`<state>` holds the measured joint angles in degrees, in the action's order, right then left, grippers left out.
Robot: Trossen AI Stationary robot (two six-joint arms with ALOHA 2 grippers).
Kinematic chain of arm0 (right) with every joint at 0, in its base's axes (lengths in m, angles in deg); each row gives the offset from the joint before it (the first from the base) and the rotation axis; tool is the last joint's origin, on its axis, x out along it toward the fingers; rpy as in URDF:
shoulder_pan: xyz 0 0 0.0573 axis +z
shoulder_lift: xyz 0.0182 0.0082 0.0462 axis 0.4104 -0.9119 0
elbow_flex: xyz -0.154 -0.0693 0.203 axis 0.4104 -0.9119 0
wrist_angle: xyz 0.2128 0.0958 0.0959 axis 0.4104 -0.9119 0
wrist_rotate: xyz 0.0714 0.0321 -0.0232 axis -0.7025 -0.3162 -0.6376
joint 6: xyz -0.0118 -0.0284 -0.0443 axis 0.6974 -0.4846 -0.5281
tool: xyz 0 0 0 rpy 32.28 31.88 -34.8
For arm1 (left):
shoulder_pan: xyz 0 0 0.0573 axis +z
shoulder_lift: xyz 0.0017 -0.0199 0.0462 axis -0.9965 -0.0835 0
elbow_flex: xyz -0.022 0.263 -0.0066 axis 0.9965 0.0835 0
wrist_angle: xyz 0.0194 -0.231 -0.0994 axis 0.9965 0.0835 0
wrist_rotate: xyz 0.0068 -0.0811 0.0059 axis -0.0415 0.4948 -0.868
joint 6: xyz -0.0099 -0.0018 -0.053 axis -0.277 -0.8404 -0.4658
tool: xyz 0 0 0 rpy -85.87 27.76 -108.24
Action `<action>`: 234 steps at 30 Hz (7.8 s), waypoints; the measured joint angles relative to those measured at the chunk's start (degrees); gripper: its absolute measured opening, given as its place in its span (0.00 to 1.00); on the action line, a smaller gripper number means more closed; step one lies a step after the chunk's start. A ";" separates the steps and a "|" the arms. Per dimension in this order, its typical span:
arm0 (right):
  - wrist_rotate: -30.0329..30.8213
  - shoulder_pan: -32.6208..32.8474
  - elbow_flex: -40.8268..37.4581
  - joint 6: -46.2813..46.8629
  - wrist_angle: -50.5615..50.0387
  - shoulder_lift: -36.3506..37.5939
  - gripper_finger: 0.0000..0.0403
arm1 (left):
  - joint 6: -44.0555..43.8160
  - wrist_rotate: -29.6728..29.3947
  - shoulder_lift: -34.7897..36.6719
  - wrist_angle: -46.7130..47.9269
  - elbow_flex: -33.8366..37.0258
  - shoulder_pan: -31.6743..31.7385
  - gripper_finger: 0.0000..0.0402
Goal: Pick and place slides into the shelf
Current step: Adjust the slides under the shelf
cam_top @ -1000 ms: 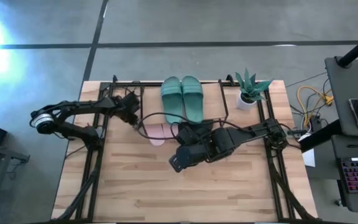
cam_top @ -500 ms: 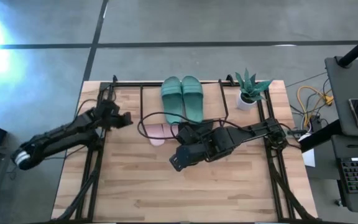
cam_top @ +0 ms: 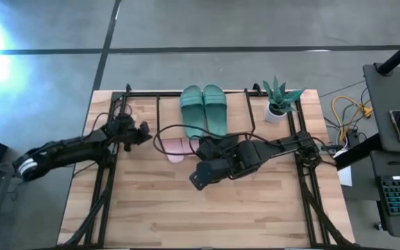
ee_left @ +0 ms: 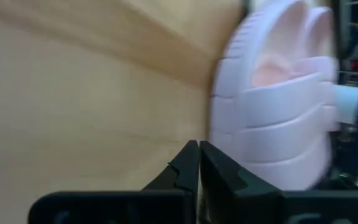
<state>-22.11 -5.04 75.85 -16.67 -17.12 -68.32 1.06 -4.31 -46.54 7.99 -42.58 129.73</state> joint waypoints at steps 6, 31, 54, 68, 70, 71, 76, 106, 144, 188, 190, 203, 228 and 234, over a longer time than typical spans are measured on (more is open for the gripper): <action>0.00 0.01 0.00 0.02 -0.11 0.00 0.03 | 0.45 0.11 -10.27 -7.78 -2.33 0.03 0.00; 0.33 0.03 0.00 5.75 -3.95 0.02 0.03 | 11.76 -0.45 -36.30 -10.84 -19.90 0.14 0.00; -2.82 -20.74 -4.01 -1.08 -13.19 7.58 0.03 | 15.04 1.55 6.41 7.79 -14.90 0.36 0.00; -14.56 -21.45 -10.01 -6.68 11.25 1.26 0.03 | 15.49 6.61 0.44 -0.13 -16.54 -5.01 0.00; -14.56 -21.42 -10.01 -7.10 12.02 0.40 0.03 | 15.07 7.01 -0.43 -3.77 -16.56 -6.79 0.00; -14.58 -21.39 -10.01 -7.22 12.41 0.33 0.03 | 14.33 6.84 -0.91 -5.05 -16.58 -7.55 0.00; -14.28 -21.34 -10.14 -7.53 12.27 0.24 0.03 | 13.97 5.92 -3.91 -6.70 -16.73 -9.53 0.00; -1.28 -21.69 -8.62 -7.00 -3.05 1.54 0.03 | 16.75 0.10 6.17 3.26 -16.93 -18.72 0.00; -1.41 2.75 -73.08 73.33 -14.01 47.47 0.03 | 18.45 -2.84 11.57 15.17 -15.79 -18.70 0.00; 8.43 -26.72 -82.26 37.87 13.66 58.80 0.03 | 16.94 -2.33 7.62 13.22 -15.82 -18.70 0.00; 7.09 -26.76 -83.00 37.06 15.03 58.78 0.03 | 16.94 -2.31 7.62 13.22 -15.82 -18.70 0.00; 0.29 -26.07 -85.81 35.05 20.26 58.83 0.03 | 16.96 -2.29 7.67 13.24 -15.82 -18.65 0.00; -0.87 -16.74 -83.85 36.78 10.14 60.06 0.03 | 16.59 -2.24 7.62 13.20 -15.82 -18.71 0.00; -3.26 -11.20 -77.66 41.76 -1.25 59.44 0.03 | 15.65 -2.07 7.64 13.14 -15.82 -18.70 0.00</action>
<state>-25.37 -16.23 -1.82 25.09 -18.37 -8.87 16.72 -6.38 -38.89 21.12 -58.39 111.03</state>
